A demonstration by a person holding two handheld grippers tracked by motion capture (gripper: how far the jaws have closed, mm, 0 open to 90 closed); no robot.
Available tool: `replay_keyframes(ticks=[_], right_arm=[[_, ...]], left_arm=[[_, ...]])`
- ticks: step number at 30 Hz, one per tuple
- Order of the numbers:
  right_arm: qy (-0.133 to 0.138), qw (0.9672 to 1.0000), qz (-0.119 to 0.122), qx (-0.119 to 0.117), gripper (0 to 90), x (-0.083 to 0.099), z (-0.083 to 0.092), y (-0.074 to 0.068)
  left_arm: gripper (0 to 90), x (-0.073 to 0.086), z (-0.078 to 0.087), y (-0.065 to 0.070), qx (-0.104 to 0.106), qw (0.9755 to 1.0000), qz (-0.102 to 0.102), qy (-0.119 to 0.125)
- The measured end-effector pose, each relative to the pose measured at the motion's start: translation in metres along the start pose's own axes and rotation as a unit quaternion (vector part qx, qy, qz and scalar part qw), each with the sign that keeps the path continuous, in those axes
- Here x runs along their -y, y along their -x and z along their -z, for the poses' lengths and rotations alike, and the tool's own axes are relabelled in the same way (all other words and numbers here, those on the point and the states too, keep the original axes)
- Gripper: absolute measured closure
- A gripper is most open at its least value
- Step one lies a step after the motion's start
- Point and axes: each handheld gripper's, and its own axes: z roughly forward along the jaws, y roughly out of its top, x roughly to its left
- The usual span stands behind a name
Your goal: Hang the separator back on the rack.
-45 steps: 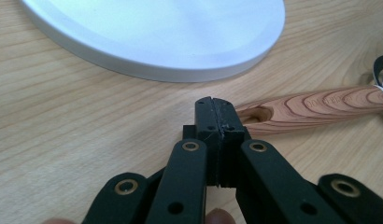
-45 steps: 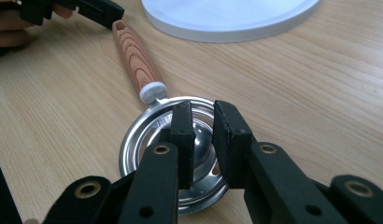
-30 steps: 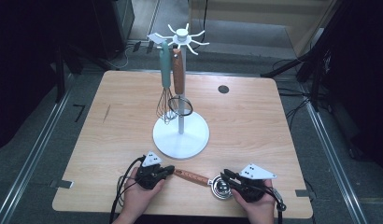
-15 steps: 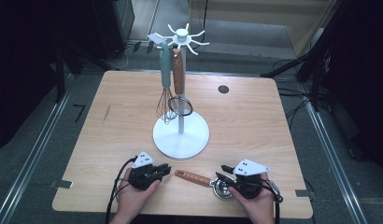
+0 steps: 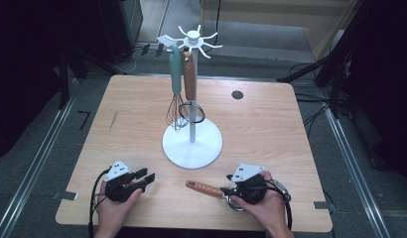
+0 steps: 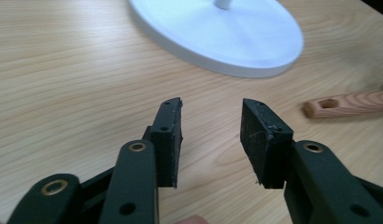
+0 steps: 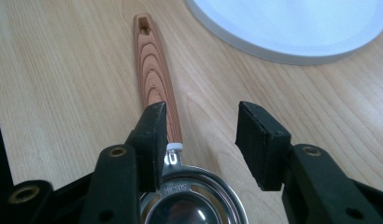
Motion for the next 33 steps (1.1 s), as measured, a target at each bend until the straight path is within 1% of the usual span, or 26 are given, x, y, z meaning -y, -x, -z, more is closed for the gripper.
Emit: replay_keyframes(ticks=[1,2,5,7,9,11,13,15,18,19,20,23,24,25,26,28,29,30,31,33], right_arm=[[-0.011,0.9999,0.006,-0.004,55.5,-0.003,-0.002,0.000],[-0.016,0.9998,0.009,-0.005,55.4,-0.004,-0.003,0.000],[-0.030,0.9990,0.020,-0.026,53.3,-0.008,-0.008,-0.001],[-0.042,0.9980,0.028,-0.038,52.8,-0.010,-0.012,-0.002],[-0.047,0.9974,0.030,-0.046,52.3,-0.012,-0.015,-0.002],[-0.056,0.9965,0.031,-0.053,52.5,-0.015,-0.017,-0.003],[-0.073,0.9953,0.037,-0.053,55.2,-0.018,-0.018,-0.004],[-0.091,0.9934,0.039,-0.057,55.3,-0.021,-0.019,-0.006],[-0.114,0.9899,0.053,-0.066,53.0,-0.023,-0.021,-0.010],[-0.120,0.9890,0.059,-0.064,52.4,-0.024,-0.023,-0.012],[-0.127,0.9885,0.058,-0.059,51.9,-0.025,-0.025,-0.013],[-0.131,0.9875,0.063,-0.061,51.1,-0.026,-0.029,-0.014],[-0.136,0.9872,0.061,-0.058,50.8,-0.026,-0.030,-0.015],[-0.137,0.9868,0.065,-0.058,50.0,-0.027,-0.031,-0.015],[-0.141,0.9865,0.063,-0.055,48.9,-0.028,-0.031,-0.015],[-0.143,0.9858,0.068,-0.057,47.6,-0.030,-0.032,-0.016],[-0.143,0.9854,0.067,-0.062,45.8,-0.031,-0.032,-0.016],[-0.148,0.9844,0.065,-0.069,45.1,-0.031,-0.032,-0.016],[-0.154,0.9835,0.066,-0.068,44.6,-0.032,-0.032,-0.016],[-0.163,0.9827,0.065,-0.060,43.1,-0.033,-0.033,-0.016]], left_arm=[[56.7,0.001,0.003,-0.004,-0.005,1.0000,0.001,0.001],[56.0,0.001,0.007,-0.009,-0.009,0.9999,0.007,0.003],[54.5,0.004,0.021,-0.027,-0.014,0.9992,0.031,0.022],[53.7,0.007,0.031,-0.039,-0.024,0.9983,0.043,0.032],[52.8,0.010,0.037,-0.046,-0.031,0.9973,0.055,0.037],[50.6,0.013,0.041,-0.052,-0.031,0.9967,0.065,0.039],[48.6,0.014,0.043,-0.056,-0.040,0.9965,0.062,0.039],[46.6,0.014,0.044,-0.059,-0.049,0.9966,0.057,0.036],[45.1,0.015,0.044,-0.062,-0.057,0.9967,0.049,0.029],[45.1,0.016,0.043,-0.063,-0.060,0.9967,0.048,0.029],[45.2,0.017,0.042,-0.064,-0.061,0.9967,0.045,0.027],[45.5,0.019,0.040,-0.068,-0.052,0.9968,0.054,0.028],[45.5,0.019,0.040,-0.068,-0.048,0.9968,0.056,0.030],[45.5,0.019,0.040,-0.068,-0.046,0.9969,0.056,0.031],[45.6,0.019,0.039,-0.069,-0.045,0.9968,0.058,0.032],[45.7,0.019,0.039,-0.069,-0.045,0.9966,0.062,0.031],[45.8,0.019,0.038,-0.069,-0.045,0.9966,0.062,0.031],[45.9,0.019,0.038,-0.069,-0.045,0.9966,0.063,0.031],[46.1,0.019,0.038,-0.069,-0.045,0.9965,0.063,0.031],[46.4,0.019,0.039,-0.070,-0.045,0.9964,0.064,0.031]])
